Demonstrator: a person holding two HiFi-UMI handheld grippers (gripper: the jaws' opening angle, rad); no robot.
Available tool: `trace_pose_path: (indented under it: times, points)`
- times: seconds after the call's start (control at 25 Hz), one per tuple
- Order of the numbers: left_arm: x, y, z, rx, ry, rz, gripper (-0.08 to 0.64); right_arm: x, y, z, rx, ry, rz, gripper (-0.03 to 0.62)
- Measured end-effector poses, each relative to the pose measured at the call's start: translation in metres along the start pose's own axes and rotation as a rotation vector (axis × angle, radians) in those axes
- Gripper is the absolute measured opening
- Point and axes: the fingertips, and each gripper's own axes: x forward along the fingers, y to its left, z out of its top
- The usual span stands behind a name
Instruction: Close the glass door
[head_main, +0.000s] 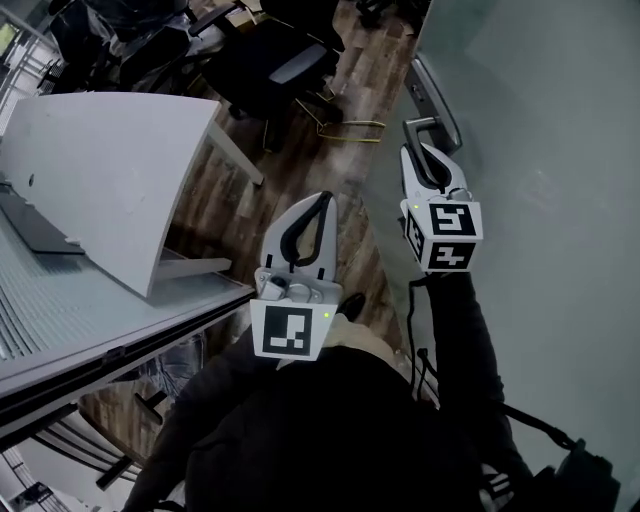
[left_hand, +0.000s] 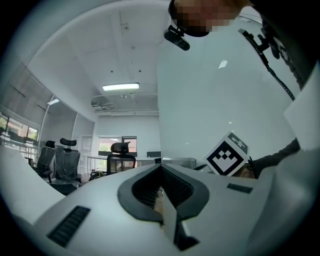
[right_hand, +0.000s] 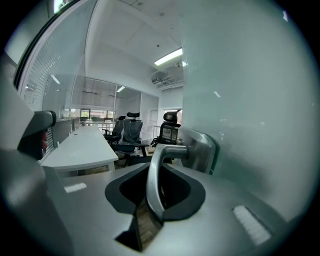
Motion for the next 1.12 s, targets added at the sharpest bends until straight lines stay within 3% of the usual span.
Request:
trace_pose_path:
  times: [0.32,0.72,1.12]
  points:
    - [-0.071,0.047,0.004,0.012,0.009,0.061,-0.003,-0.007,0.069,0.004,-0.021,0.001,0.074,0.058]
    - [-0.147,0.090,0.019,0.009,-0.015,0.059,-0.003,-0.026,0.165,0.007,-0.071,-0.005,0.161,0.058]
    - [-0.195,0.107,0.024,0.029,-0.003,0.055,-0.003,-0.055,0.252,0.010,-0.117,-0.031,0.288,0.058]
